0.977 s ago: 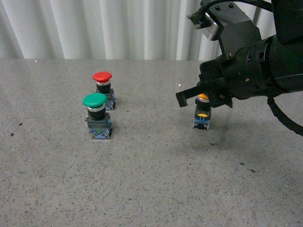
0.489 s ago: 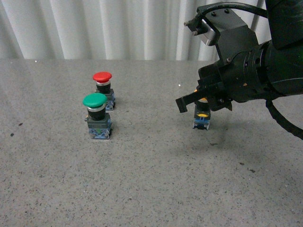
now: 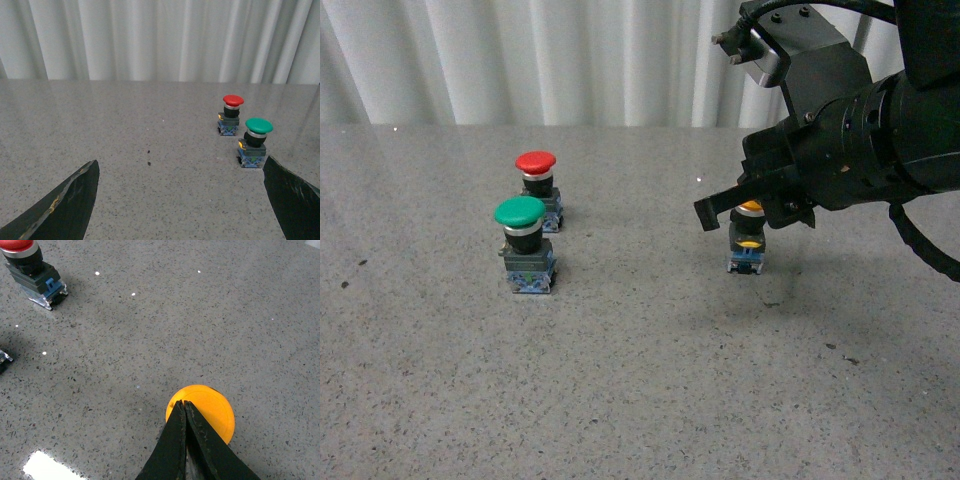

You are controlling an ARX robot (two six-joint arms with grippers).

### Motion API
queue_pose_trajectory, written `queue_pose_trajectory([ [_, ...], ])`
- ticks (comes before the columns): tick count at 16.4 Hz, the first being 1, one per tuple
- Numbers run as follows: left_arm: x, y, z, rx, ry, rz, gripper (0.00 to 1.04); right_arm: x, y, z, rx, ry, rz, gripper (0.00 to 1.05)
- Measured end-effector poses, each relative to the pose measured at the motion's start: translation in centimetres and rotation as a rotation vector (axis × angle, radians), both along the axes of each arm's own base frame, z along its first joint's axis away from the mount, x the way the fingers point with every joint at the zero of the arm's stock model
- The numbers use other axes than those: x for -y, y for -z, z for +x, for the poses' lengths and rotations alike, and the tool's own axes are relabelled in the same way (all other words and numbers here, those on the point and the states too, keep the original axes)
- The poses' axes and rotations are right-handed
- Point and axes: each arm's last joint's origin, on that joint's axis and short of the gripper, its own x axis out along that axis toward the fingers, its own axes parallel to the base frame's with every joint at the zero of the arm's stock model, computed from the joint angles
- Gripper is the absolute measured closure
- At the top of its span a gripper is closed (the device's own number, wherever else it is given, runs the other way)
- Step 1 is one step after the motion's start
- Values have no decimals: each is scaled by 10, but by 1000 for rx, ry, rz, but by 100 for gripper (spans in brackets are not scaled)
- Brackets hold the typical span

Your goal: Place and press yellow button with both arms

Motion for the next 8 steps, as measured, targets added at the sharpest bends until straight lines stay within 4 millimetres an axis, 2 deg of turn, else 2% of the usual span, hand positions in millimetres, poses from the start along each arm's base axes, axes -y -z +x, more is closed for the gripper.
queue_pose_trajectory([
  [2,0,0,0,0,0,0,7,0,-10,-3,23,0,24,103],
  [4,0,0,0,0,0,0,7,-3,-37,-13,116,-31,116,103],
  [6,0,0,0,0,0,0,7,-6,-61,-26,179,-60,219,103],
  [8,0,0,0,0,0,0,7,-5,-74,-46,185,-87,308,103],
])
